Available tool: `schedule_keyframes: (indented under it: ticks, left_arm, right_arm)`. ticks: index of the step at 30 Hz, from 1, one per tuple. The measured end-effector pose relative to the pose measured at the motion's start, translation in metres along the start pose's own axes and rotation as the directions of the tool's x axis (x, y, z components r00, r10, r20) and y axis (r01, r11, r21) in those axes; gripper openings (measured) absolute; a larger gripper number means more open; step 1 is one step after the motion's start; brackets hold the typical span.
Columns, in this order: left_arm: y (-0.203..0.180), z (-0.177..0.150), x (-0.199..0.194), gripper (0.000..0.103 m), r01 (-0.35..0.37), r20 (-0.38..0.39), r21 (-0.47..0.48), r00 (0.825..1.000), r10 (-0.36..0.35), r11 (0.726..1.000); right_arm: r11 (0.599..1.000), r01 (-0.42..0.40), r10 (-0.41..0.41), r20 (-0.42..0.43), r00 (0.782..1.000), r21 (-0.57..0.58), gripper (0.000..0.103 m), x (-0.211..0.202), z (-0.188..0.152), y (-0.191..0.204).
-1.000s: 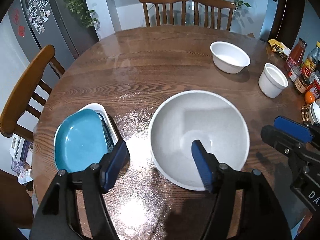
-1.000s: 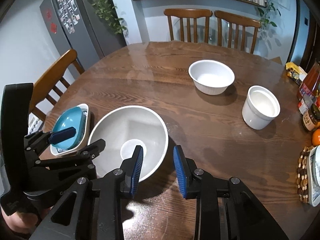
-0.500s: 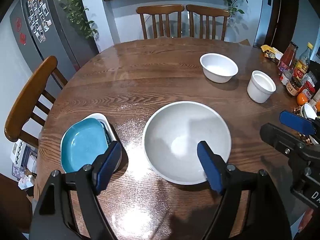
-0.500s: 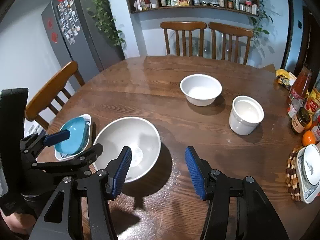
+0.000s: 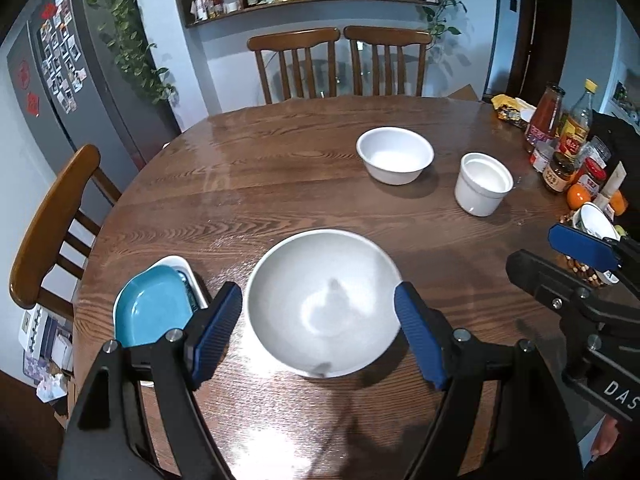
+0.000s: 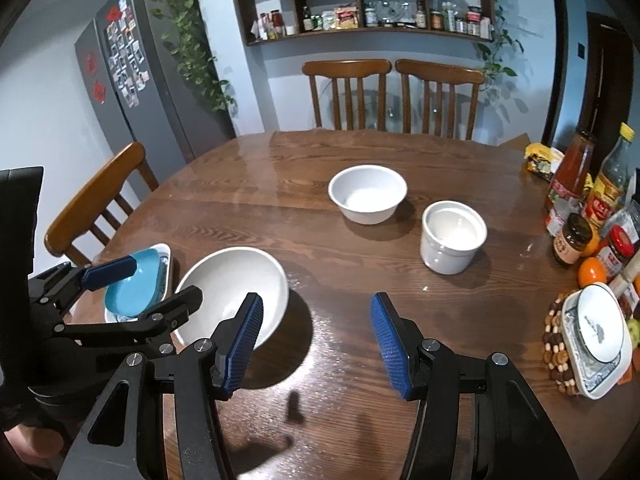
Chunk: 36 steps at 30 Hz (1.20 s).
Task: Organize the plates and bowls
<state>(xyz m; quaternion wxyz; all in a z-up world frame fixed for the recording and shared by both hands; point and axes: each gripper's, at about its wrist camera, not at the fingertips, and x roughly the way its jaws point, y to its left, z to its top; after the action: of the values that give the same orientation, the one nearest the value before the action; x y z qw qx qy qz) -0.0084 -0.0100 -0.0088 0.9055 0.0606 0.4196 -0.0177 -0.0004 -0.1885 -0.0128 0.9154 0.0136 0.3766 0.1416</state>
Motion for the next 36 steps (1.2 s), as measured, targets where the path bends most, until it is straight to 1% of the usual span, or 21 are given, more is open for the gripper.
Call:
schedule_keyframes:
  ticks: [4,7,12,16,22,26,28,30,31,33,34,36]
  left_arm:
    - [-0.012,0.006,0.000,0.078,0.019,0.000,0.019,1.000,-0.019,1.000]
    - [-0.019,0.011,0.004,0.078,0.037,-0.011,0.018,0.999,-0.036,0.999]
    - [-0.034,0.025,0.006,0.078,0.056,-0.007,0.021,0.998,-0.056,0.998]
    - [-0.047,0.040,0.011,0.079,0.063,-0.003,0.023,0.998,-0.063,0.998]
    - [-0.060,0.078,0.028,0.079,0.055,-0.001,0.005,0.998,-0.055,0.998]
    - [-0.058,0.112,0.053,0.079,0.040,-0.032,-0.042,0.999,-0.041,0.998]
    - [-0.056,0.130,0.074,0.079,0.010,-0.058,-0.075,0.998,-0.015,0.997]
    - [-0.052,0.140,0.095,0.079,-0.011,-0.096,-0.109,0.995,0.001,0.994]
    - [-0.050,0.145,0.112,0.079,-0.021,-0.133,-0.138,0.991,0.002,0.990]
    - [-0.048,0.149,0.135,0.079,-0.032,-0.178,-0.170,0.984,0.001,0.985]
    - [-0.049,0.151,0.151,0.079,-0.050,-0.207,-0.174,0.978,0.013,0.983]
    - [-0.050,0.151,0.172,0.079,-0.076,-0.240,-0.168,0.970,0.034,0.983]
  right_arm:
    - [1.000,0.018,-0.018,0.006,1.000,0.019,0.057,-0.006,-0.003,-0.013]
    - [0.999,0.032,-0.032,0.011,0.999,0.031,0.057,-0.011,-0.004,-0.024]
    - [0.997,0.059,-0.059,0.009,0.998,0.045,0.057,-0.015,-0.005,-0.042]
    - [0.996,0.069,-0.069,0.009,0.998,0.052,0.057,-0.017,-0.005,-0.052]
    - [0.995,0.087,-0.088,0.007,0.996,0.053,0.057,-0.015,-0.001,-0.075]
    - [0.993,0.098,-0.099,0.008,0.995,0.058,0.057,-0.012,0.002,-0.090]
    - [0.992,0.101,-0.102,0.007,0.995,0.069,0.057,-0.010,0.004,-0.099]
    - [0.991,0.104,-0.105,0.002,0.994,0.085,0.057,-0.007,0.005,-0.109]
    - [0.990,0.105,-0.106,0.000,0.994,0.091,0.057,-0.006,0.004,-0.112]
    - [0.988,0.105,-0.104,-0.010,0.994,0.109,0.057,-0.001,0.004,-0.120]
    - [0.987,0.104,-0.103,-0.017,0.995,0.122,0.057,0.002,0.003,-0.125]
    - [0.985,0.104,-0.101,-0.028,0.995,0.139,0.057,0.007,0.003,-0.130]
